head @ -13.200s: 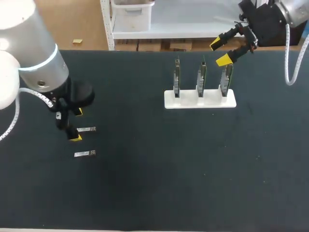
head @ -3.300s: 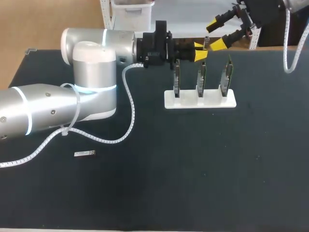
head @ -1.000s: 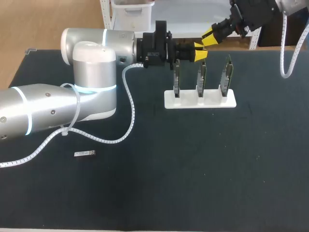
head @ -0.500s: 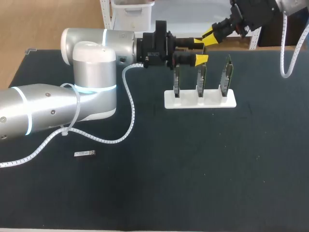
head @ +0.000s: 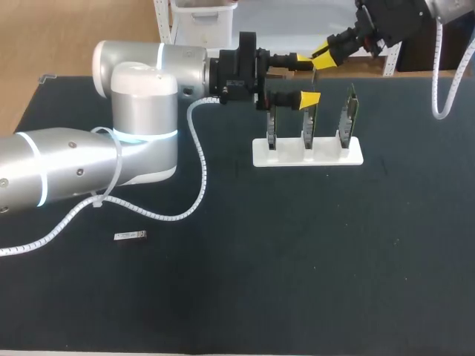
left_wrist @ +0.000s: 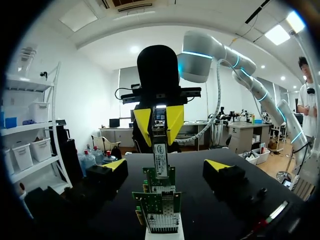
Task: Pick up the optical module with the left hand, and insert it into the network port with the right hand.
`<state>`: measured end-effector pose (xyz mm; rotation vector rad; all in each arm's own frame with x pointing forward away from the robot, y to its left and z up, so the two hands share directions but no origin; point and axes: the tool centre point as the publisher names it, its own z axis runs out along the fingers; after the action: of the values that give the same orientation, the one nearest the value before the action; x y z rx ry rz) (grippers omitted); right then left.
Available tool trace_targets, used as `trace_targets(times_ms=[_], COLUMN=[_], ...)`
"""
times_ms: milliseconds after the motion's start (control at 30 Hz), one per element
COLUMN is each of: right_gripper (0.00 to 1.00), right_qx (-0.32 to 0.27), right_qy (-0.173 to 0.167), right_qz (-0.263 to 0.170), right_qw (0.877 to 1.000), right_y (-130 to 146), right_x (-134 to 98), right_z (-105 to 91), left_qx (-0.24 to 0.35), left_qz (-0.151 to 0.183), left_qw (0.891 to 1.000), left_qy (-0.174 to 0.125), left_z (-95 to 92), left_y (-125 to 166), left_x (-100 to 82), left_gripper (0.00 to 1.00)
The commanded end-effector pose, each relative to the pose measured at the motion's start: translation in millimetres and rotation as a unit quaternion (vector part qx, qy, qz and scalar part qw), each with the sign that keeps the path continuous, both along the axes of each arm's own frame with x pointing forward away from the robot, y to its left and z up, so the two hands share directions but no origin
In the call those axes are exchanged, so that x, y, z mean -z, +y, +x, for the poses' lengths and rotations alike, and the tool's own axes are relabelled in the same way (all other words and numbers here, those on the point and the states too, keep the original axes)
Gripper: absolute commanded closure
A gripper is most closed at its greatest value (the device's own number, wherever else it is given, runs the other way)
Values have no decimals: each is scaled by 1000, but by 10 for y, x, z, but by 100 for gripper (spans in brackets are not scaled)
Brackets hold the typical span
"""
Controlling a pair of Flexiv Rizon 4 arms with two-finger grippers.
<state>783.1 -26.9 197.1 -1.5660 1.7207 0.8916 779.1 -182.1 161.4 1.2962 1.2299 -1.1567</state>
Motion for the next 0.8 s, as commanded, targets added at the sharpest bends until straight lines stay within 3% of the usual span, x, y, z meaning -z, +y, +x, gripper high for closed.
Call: trace_targets(times_ms=[33,800], right_gripper=[100,100], right_qx=[0,-6], right_qy=[0,0], right_qz=[2,4], right_qw=[1000,1000], right_y=[-8,-19], right_x=[3,5], right_z=[4,-12], left_qx=[-4,4], left_qz=[8,145], left_qw=[1000,989], left_qy=[-1,-9], left_z=[-17,-25], left_y=[5,261], left_x=[-9,106], left_gripper=[0,0])
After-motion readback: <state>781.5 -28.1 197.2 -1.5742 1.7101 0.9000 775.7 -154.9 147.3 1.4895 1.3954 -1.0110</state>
